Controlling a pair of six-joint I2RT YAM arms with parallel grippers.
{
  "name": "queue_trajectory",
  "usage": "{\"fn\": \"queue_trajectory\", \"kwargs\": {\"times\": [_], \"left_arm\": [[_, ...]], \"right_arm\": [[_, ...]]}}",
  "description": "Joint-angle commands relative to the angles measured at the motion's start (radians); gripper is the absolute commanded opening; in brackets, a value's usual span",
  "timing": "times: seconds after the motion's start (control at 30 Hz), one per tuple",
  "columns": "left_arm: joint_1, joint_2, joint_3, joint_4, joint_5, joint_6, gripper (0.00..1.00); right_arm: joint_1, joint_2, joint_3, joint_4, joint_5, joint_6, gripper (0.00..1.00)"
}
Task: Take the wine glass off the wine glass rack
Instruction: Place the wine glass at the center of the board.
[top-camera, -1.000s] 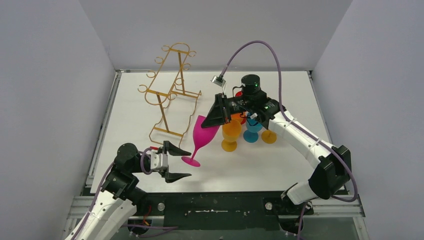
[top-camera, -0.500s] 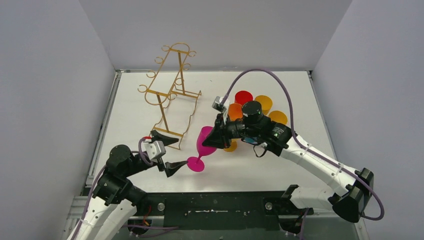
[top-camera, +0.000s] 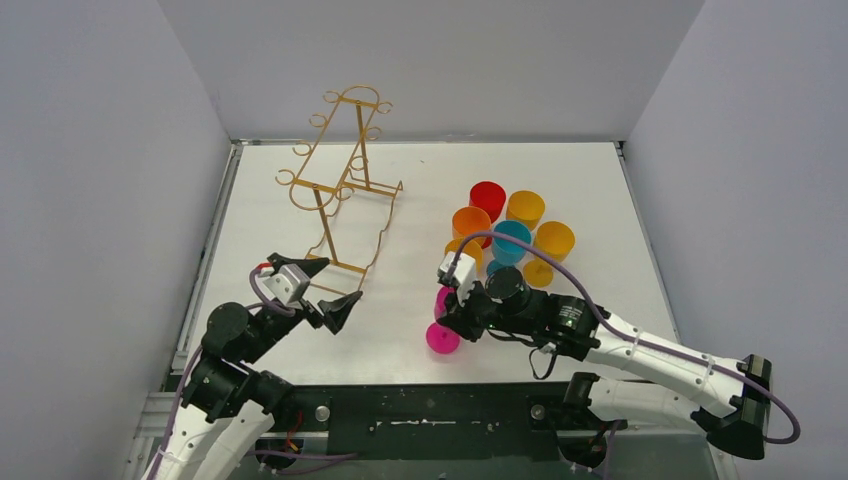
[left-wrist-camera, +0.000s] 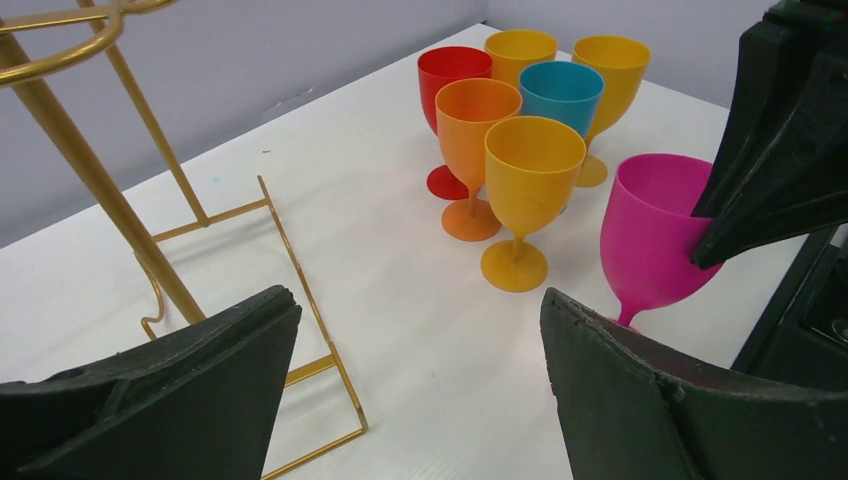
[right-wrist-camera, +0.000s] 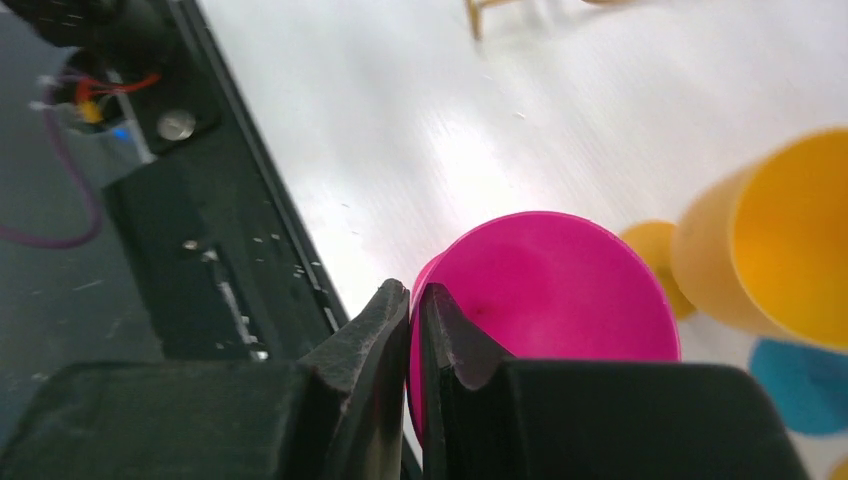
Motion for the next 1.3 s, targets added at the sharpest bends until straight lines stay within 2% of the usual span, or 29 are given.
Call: {"fn": "queue_trajectory", "kwargs": {"times": [0.0, 0.13, 0.57, 0.97, 1.07, 1.13, 1.2, 1.27], "left_arm": [[0.001, 0.011, 0.013, 0.05, -0.073, -0.024, 0.88], [0.001, 0.03, 0.023, 0.022, -0.095, -0.05, 0.89], [0.0, 0.07, 0.057, -0.032, -0.117, -0.053, 0.89], [0.0, 0.066, 0.051, -0.072, -0.131, -0.064, 0.89], [0.001, 0.09, 0.064, -0.089, -0.145, -0.062, 0.89], [0.001, 0.099, 0.069, -0.092, -0.161, -0.059, 0.89], [0.0, 0.097, 0.071, -0.089, -0.171, -0.055, 0.89], [0.0, 0.092, 0.079, -0.09, -0.166, -0.054, 0.89]], "right_arm": [[0.002, -0.071, -0.039, -0.017, 0.342, 0.004, 0.0], [0.002, -0.071, -0.043, -0.07, 0.501, 0.006, 0.0], [-0.007, -0.011, -0.072, -0.034, 0.68, 0.068, 0.0], [-0.083, -0.035, -0.154, 0.056, 0.67, 0.162, 0.03], [-0.085, -0.027, -0.148, 0.058, 0.68, 0.163, 0.14], [-0.085, -0.025, -0.136, 0.048, 0.699, 0.161, 0.28], [-0.085, -0.03, -0.118, 0.03, 0.704, 0.151, 0.37], [-0.085, -0.039, -0.091, 0.012, 0.714, 0.15, 0.5]]}}
